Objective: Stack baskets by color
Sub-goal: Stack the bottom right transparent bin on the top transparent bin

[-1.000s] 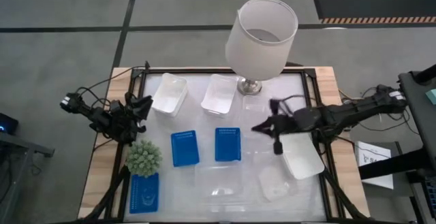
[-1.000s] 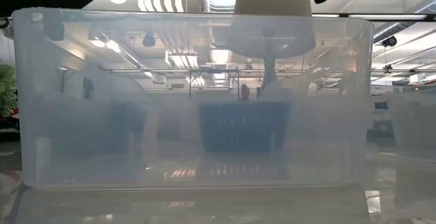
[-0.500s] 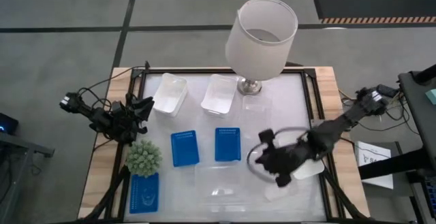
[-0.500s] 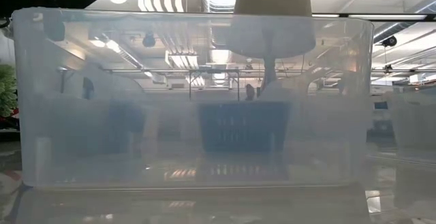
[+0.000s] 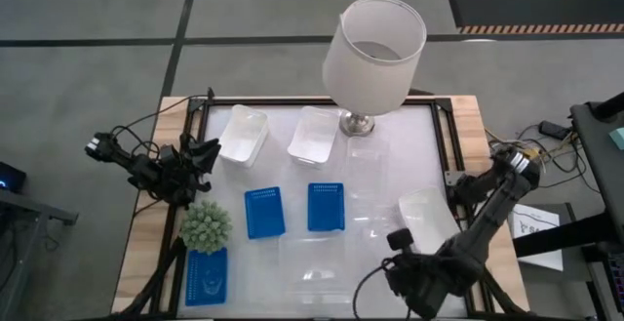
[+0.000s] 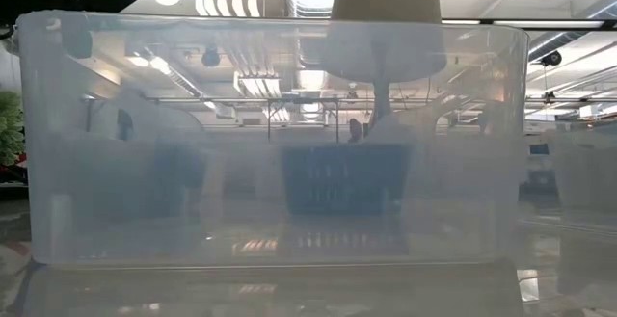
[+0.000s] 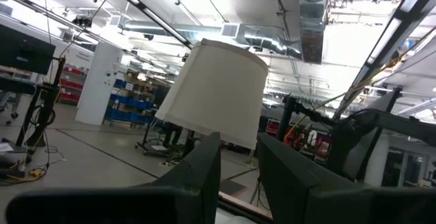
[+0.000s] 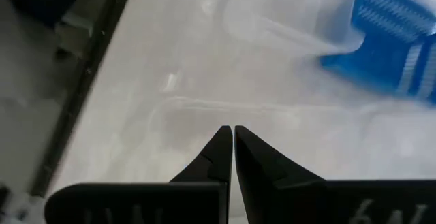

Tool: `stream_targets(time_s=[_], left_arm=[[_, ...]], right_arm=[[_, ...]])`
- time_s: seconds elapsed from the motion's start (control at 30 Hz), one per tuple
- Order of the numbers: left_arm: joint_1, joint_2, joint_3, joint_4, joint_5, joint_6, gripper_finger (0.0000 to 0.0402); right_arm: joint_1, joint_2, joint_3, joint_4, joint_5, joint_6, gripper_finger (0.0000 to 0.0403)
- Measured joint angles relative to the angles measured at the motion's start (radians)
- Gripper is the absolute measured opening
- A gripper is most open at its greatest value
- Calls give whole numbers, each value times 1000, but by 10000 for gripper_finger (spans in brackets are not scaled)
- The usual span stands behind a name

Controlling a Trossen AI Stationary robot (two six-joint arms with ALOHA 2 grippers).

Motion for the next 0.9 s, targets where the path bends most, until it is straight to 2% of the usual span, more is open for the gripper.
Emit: stream_targets(time_s=[0.13, 0.37, 0.53, 0.73, 0.9], left_arm=[[0, 0, 0, 0, 0, 0, 81], [1, 4, -1, -1, 0, 0, 81], [1, 9, -1, 0, 0, 0, 81], [0, 18, -1, -1, 0, 1, 81], [0, 19, -1, 0, 0, 1, 81]], right_arm=[[-16, 41, -1, -3, -102, 165, 24], [-13, 64, -1, -2, -301, 220, 91], [-13, 66, -1, -2, -314, 245, 126], [-13, 124, -2, -3, -317, 275, 150], [-14, 173, -3, -6, -380, 309, 163]])
